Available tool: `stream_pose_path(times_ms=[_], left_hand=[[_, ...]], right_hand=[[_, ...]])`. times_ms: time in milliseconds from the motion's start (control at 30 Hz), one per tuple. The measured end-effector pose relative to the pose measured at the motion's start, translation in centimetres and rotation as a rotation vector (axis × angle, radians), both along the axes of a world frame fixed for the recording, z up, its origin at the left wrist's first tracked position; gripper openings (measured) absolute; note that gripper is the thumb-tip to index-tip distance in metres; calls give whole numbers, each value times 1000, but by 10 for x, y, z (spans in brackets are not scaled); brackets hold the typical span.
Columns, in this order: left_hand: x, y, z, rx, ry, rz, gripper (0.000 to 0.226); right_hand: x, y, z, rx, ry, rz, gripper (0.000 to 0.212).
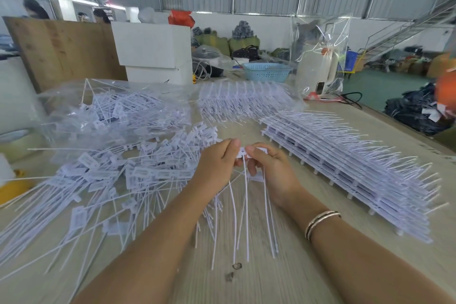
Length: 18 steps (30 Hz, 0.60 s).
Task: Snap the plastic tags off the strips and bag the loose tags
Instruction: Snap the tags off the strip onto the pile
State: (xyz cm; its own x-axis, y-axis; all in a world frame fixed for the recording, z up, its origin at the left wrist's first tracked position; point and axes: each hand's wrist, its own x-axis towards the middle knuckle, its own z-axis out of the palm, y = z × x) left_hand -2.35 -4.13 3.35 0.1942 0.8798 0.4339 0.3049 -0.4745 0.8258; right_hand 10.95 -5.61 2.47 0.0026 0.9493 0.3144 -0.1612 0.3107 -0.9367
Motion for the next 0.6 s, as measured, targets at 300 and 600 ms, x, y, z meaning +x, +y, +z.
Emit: stream_pose_path(times_ms=[300,600], left_hand=[[4,4,-5,35,-18,36,39],[1,4,-3,21,-58,98,45]], right_hand=[[-2,0,-2,29,57,15,16],[17,10,-2,-13,159,-159,15]])
